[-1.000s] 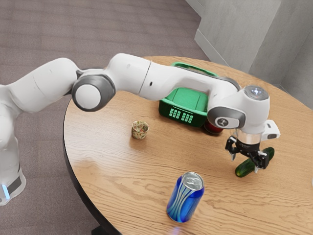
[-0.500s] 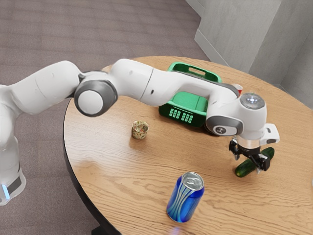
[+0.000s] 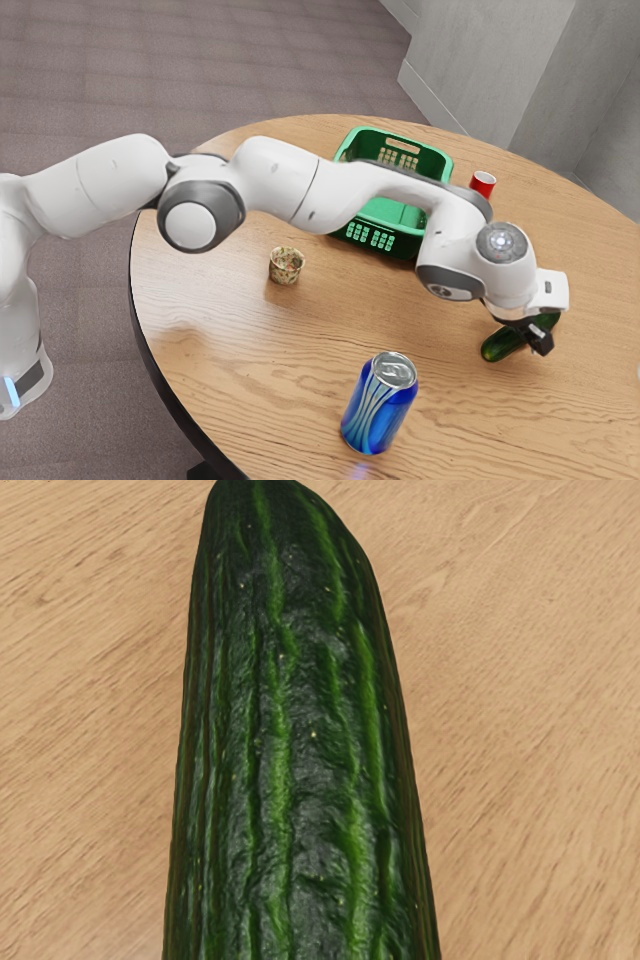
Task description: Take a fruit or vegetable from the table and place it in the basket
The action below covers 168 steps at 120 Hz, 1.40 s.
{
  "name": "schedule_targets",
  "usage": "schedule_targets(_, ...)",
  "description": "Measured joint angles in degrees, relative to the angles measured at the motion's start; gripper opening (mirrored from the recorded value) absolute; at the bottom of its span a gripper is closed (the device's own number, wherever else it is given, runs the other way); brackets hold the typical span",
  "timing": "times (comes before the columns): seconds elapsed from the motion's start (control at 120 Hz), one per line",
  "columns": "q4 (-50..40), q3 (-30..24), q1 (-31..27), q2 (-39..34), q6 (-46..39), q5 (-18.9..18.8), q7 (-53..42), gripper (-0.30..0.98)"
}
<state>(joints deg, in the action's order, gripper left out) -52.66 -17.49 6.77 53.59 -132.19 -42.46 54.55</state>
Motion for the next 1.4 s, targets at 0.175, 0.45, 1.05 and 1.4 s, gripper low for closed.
schedule_targets(0.175,0.00,0.82,0.00,0.83,-0.58,-1.20,-0.38,0.67)
schedule_targets(0.45,-0.12,0.97,0.34,1.02,-1.04,-3.52,-0.68,0.60)
schedule_targets(1.05,-0.07,0.95,1.07,0.84,-0.80,-5.09,0.30,0.20)
schedule_targets(1.4,0.50,1.17,2.11,-0.32,0.37,-5.59,0.03,0.16)
